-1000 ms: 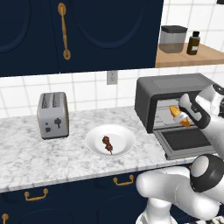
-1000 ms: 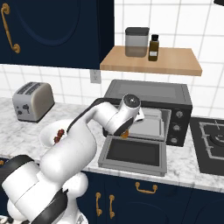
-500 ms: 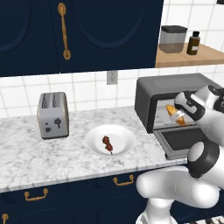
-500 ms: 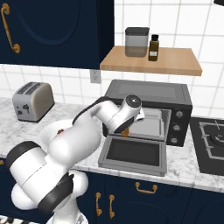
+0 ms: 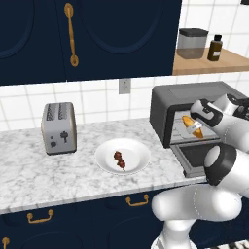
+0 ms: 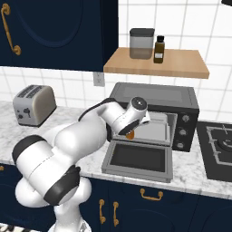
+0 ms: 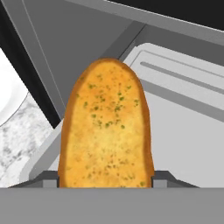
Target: Pick up the kebab skewer and baguette bread, and place them inside the toaster oven. Close the toaster oven door and start by setting the timer.
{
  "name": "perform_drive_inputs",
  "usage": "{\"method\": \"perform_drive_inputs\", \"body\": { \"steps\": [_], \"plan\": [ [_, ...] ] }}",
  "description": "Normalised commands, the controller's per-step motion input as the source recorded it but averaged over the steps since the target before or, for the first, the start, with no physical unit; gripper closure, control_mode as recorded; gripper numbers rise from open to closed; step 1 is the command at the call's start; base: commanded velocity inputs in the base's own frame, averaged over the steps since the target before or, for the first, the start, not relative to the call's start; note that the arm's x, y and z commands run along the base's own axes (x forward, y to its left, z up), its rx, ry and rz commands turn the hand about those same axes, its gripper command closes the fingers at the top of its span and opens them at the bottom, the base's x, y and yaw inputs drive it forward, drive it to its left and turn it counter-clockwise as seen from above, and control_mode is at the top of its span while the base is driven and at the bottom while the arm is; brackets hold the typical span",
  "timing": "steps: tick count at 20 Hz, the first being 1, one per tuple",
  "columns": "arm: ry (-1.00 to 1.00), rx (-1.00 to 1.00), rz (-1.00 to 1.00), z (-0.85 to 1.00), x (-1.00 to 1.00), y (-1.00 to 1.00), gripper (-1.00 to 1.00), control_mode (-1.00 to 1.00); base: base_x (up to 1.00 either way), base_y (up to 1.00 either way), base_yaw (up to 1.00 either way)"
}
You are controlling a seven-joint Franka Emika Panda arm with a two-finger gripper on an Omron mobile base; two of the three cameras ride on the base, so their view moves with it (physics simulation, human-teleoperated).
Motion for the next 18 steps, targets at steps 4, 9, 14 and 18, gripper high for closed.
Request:
{"method": "perform_drive_inputs", "body": {
  "steps": [4,9,14,18],
  "plan": [
    [0.0,0.0,0.0,-0.11,0.03,0.0,1.0,-1.0,0.0,0.0,0.0],
    [0.0,0.0,0.0,-0.11,0.0,-0.04,1.0,-1.0,0.0,0.0,0.0],
    [0.0,0.0,0.0,-0.05,0.0,-0.07,1.0,-1.0,0.0,0.0,0.0],
    [0.0,0.0,0.0,-0.16,0.0,-0.02,1.0,-1.0,0.0,0.0,0.0]
  ]
}}
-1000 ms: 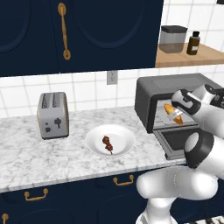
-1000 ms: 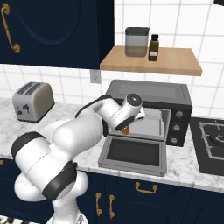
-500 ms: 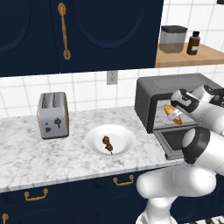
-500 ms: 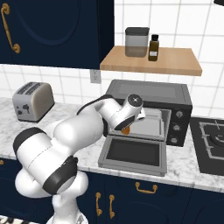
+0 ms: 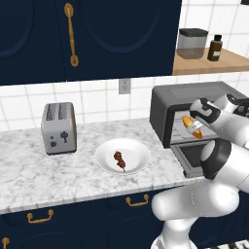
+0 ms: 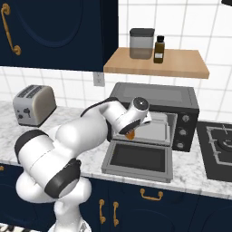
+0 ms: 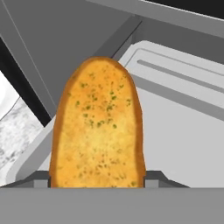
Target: Pick up the kebab skewer and baguette bread, and place them inside the toaster oven. Close the toaster oven door and start by setting the timer.
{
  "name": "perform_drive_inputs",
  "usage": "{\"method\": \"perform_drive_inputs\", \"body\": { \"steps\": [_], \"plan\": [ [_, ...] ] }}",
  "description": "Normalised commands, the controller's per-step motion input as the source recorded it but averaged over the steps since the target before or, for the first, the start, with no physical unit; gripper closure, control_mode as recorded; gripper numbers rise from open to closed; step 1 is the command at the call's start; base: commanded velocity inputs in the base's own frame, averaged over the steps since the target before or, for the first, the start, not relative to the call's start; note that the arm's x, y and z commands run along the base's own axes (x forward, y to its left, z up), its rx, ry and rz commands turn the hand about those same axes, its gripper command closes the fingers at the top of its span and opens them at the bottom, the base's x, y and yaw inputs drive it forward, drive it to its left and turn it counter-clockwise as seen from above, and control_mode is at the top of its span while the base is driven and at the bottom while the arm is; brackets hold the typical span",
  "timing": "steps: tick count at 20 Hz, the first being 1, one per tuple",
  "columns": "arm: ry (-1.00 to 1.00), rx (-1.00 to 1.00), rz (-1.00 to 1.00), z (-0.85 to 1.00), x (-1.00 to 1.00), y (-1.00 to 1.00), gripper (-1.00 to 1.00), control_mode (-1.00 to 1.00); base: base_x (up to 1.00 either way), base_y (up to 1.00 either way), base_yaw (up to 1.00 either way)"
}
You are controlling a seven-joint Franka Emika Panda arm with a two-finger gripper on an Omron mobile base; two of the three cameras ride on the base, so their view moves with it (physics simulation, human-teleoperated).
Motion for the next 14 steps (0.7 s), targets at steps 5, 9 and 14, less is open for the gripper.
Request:
{"method": "perform_drive_inputs", "body": {
  "steps": [5,9,14],
  "plan": [
    [0.0,0.0,0.0,-0.32,0.0,0.0,1.0,-1.0,0.0,0.0,0.0],
    [0.0,0.0,0.0,-0.26,0.0,0.0,1.0,-1.0,0.0,0.0,0.0],
    [0.0,-0.01,0.0,-0.33,-0.03,-0.01,1.0,-1.0,0.0,0.0,0.0]
  ]
}}
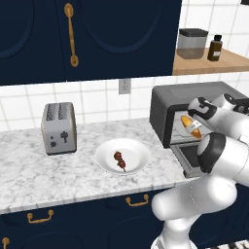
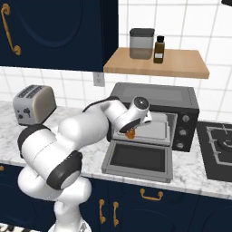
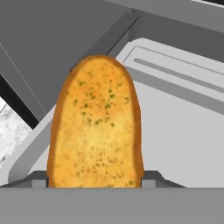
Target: Pick up the kebab skewer and baguette bread, and place them inside the toaster oven. Close the toaster oven door and start by setting the timer.
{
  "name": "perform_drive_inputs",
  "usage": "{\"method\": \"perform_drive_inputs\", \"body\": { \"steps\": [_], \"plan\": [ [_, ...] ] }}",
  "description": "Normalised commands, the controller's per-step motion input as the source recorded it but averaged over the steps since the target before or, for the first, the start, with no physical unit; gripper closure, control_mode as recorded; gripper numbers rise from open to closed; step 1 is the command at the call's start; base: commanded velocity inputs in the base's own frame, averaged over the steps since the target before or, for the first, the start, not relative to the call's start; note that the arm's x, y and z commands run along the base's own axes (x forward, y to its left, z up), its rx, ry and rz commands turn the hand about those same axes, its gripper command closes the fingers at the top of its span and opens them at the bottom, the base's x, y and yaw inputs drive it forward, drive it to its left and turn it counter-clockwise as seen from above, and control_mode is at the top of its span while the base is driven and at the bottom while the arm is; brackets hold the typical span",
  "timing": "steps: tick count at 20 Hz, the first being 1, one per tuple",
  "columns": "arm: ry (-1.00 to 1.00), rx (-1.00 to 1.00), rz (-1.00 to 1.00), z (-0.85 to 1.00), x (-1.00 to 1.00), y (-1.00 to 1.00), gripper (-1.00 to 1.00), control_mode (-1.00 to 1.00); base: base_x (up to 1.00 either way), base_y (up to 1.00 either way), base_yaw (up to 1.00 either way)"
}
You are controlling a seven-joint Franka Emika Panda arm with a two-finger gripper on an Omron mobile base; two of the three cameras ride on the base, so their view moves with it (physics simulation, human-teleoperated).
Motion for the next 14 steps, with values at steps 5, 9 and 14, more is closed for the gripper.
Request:
{"method": "perform_drive_inputs", "body": {
  "steps": [5,9,14],
  "plan": [
    [0.04,-0.07,0.0,-0.13,-0.01,0.0,1.0,-1.0,0.0,0.0,0.0],
    [0.01,-0.05,0.0,0.0,0.0,0.0,-1.0,-1.0,0.0,0.0,0.0],
    [0.0,-0.03,0.01,0.0,-0.07,-0.01,-1.0,-1.0,0.0,0.0,0.0]
  ]
}}
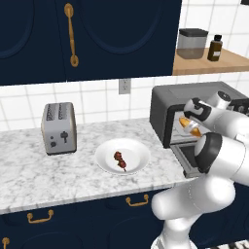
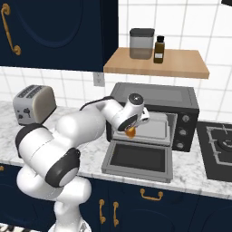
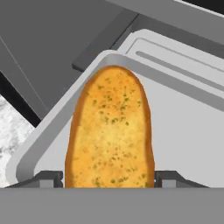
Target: Pick up the kebab skewer and baguette bread, and place them inside the toaster oven. Close the toaster oven door and start by setting the timer.
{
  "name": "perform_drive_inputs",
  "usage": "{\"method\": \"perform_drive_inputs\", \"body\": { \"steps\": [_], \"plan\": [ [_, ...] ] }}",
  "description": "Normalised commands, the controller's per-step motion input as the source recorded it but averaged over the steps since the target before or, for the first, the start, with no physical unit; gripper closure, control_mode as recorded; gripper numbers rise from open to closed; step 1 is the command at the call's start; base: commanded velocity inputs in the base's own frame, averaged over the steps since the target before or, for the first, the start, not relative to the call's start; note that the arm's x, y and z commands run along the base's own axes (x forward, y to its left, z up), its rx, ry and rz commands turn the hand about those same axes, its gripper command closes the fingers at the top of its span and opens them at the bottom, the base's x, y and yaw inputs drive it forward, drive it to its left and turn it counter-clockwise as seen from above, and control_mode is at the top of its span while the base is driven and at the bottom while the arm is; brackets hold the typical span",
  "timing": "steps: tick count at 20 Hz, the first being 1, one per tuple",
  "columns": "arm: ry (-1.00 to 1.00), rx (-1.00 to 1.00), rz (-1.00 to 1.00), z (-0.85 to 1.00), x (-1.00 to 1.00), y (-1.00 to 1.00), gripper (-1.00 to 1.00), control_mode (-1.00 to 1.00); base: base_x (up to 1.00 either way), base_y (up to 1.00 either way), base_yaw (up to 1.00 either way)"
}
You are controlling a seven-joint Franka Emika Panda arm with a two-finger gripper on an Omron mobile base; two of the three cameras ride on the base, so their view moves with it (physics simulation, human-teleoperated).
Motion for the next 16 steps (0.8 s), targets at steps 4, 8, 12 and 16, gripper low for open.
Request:
{"method": "perform_drive_inputs", "body": {
  "steps": [4,8,12,16],
  "plan": [
    [0.0,0.0,0.01,0.0,-0.02,-0.05,-1.0,-1.0,0.0,0.0,0.0],
    [0.0,-0.01,0.04,0.03,-0.05,-0.07,-1.0,-1.0,0.0,0.0,0.0],
    [-0.02,0.0,0.02,0.29,-0.04,0.0,-1.0,-1.0,0.0,0.0,0.0],
    [-0.02,0.0,0.0,0.34,-0.21,0.0,-1.0,-1.0,0.0,0.0,0.0]
  ]
}}
